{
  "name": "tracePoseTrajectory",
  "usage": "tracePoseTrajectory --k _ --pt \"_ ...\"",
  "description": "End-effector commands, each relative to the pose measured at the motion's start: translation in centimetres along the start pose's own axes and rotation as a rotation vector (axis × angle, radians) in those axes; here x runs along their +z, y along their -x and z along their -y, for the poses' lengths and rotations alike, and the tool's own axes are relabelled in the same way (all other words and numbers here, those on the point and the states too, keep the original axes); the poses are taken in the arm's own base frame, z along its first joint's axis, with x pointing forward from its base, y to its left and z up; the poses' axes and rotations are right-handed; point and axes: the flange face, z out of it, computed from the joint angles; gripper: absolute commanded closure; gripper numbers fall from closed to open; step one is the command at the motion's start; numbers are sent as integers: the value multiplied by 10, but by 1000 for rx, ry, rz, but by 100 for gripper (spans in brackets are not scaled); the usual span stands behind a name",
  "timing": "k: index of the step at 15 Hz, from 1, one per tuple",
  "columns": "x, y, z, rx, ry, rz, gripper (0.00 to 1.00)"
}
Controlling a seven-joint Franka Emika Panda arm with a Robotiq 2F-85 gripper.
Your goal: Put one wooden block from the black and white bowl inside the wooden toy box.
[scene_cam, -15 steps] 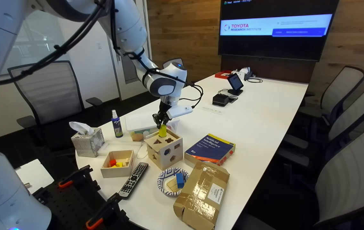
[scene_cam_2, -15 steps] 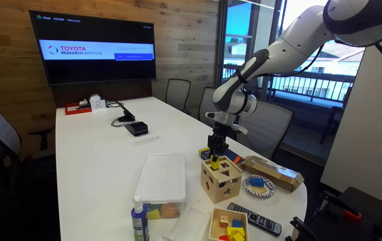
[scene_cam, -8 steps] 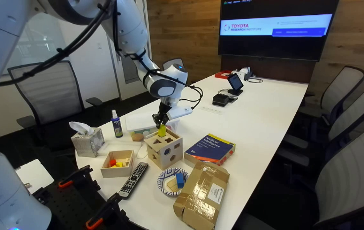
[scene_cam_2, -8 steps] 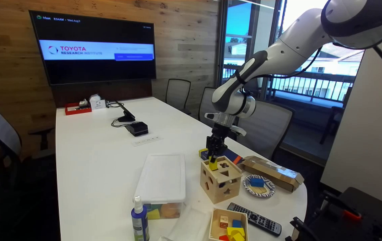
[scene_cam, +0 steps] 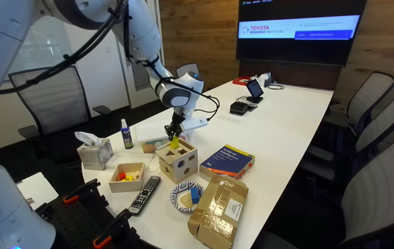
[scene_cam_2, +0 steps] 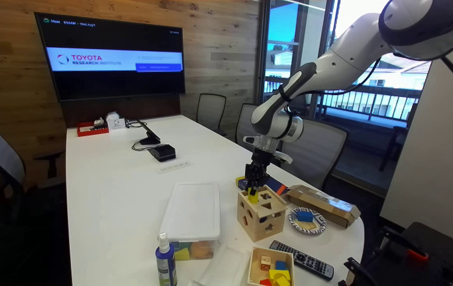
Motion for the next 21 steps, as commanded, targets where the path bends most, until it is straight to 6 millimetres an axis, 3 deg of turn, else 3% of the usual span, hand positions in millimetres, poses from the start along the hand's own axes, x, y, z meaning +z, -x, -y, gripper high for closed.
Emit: tracePoseTrajectory --k 1,2,8,16,21 --pt "-6 -2 -1 5 10 -30 42" --pt "-7 -2 -1 9 12 -31 41" --pt "-25 -11 2 29 16 -6 1" --pt "-78 -56 30 376 97 141 0" --pt "-100 -88 54 641 156 218 0"
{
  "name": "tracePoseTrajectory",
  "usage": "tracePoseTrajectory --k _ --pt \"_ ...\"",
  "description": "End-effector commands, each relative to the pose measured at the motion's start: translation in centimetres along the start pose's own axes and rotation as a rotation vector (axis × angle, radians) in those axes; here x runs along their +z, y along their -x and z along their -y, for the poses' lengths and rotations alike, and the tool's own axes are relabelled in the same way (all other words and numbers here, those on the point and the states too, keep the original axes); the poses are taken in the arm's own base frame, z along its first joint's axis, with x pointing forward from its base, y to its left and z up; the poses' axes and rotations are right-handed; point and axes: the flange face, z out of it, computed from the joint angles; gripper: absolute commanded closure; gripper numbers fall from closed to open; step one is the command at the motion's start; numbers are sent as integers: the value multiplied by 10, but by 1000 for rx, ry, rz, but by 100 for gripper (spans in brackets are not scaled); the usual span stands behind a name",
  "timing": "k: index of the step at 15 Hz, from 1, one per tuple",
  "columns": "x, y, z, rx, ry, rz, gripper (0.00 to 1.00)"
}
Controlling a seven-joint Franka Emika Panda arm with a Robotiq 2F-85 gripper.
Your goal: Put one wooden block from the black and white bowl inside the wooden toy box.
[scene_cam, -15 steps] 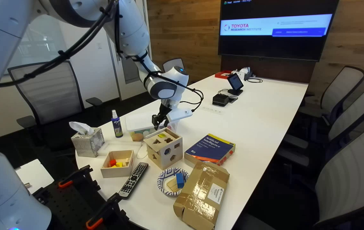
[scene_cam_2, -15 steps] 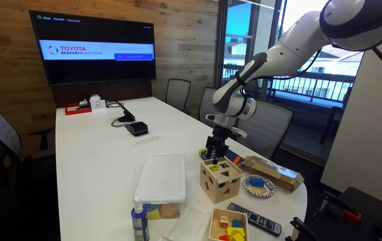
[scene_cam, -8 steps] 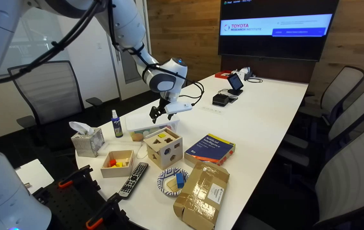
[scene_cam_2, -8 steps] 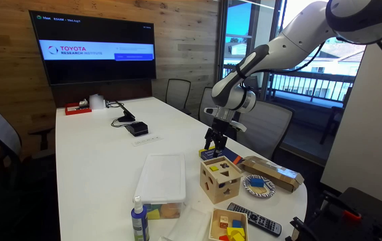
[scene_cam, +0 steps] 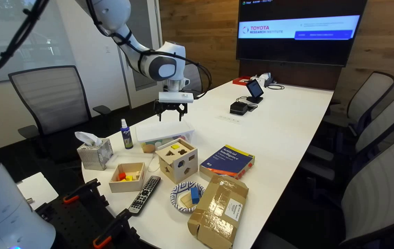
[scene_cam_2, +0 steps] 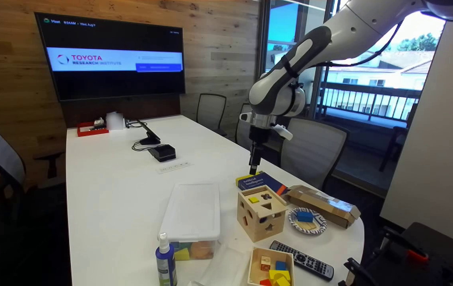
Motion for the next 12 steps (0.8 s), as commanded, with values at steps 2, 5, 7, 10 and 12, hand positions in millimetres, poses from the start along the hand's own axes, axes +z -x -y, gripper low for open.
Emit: tracePoseTrajectory --k 2,5,7,10,12 --pt "-31 1 32 242 38 82 0" --pt "-41 3 41 411 41 133 0" --pt "-46 5 45 524 28 166 0" --pt "-50 9 50 688 -8 215 0" --pt "-50 11 54 793 -33 247 0"
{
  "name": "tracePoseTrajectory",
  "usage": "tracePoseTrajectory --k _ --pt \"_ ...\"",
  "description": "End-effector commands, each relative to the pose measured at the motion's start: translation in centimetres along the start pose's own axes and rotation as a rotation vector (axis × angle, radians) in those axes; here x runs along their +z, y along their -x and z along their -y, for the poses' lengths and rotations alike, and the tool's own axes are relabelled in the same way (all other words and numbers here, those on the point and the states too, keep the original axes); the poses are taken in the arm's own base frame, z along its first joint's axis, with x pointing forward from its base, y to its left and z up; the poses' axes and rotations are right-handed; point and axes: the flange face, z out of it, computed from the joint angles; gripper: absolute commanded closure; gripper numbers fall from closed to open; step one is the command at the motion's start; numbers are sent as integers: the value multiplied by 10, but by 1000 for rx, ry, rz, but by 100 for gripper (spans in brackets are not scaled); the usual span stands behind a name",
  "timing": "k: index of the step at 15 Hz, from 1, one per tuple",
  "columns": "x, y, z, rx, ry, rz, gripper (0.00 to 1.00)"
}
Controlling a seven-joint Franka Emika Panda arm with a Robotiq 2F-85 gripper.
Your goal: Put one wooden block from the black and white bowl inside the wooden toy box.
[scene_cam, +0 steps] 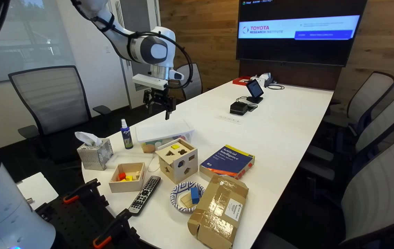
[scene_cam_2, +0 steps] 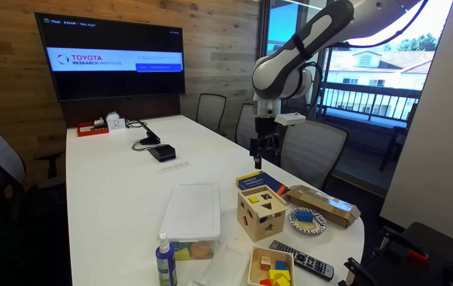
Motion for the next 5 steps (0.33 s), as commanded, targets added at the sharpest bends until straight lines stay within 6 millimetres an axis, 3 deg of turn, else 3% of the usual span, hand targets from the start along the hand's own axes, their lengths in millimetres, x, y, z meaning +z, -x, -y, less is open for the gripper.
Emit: tracePoseTrajectory --k 1,5 --pt "-9 13 4 171 -36 60 0" --pt "-9 15 7 257 -55 90 0"
